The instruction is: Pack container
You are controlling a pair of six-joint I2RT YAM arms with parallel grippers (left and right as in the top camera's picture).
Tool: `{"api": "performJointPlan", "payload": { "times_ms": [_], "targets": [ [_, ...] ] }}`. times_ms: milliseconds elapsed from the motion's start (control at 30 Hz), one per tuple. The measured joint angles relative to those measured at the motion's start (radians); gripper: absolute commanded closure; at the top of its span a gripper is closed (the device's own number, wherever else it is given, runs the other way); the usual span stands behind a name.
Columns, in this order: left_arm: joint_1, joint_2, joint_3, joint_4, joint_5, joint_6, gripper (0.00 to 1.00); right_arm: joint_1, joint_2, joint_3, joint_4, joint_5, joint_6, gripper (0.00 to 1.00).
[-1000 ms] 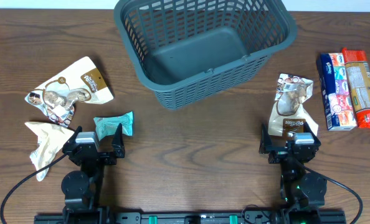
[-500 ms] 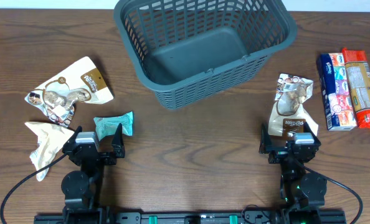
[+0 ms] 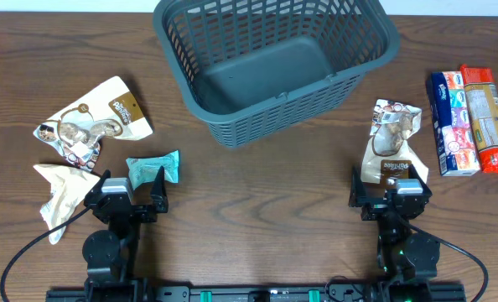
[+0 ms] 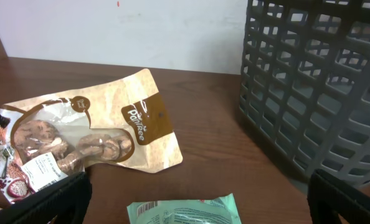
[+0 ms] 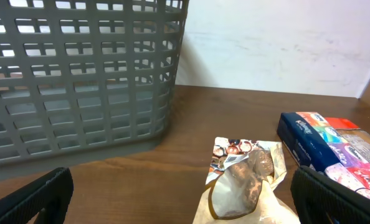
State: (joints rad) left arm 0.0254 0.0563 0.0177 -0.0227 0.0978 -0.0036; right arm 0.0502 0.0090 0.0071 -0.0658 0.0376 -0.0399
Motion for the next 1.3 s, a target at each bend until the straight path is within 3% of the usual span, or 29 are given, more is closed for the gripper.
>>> {"api": "performJointPlan", "payload": {
  "times_ms": [667,867,1067,1300],
  "targets": [
    [0.000,0.000,0.000,0.000,0.000,0.000,0.02,0.000,0.000,0.005,-0.005,-0.084,0.023,0.01],
    [0.000,0.000,0.000,0.000,0.000,0.000,0.02,0.000,0.031,0.160,-0.099,-0.108,0.023,0.01],
    [0.000,0.000,0.000,0.000,0.000,0.000,0.01,0.000,0.232,0.494,-0.368,-0.086,0.023,0.01],
    [0.000,0.000,0.003,-0.003,0.002,0.000,0.01,0.000,0.559,0.938,-0.925,-0.220,0.030,0.01]
  ]
}}
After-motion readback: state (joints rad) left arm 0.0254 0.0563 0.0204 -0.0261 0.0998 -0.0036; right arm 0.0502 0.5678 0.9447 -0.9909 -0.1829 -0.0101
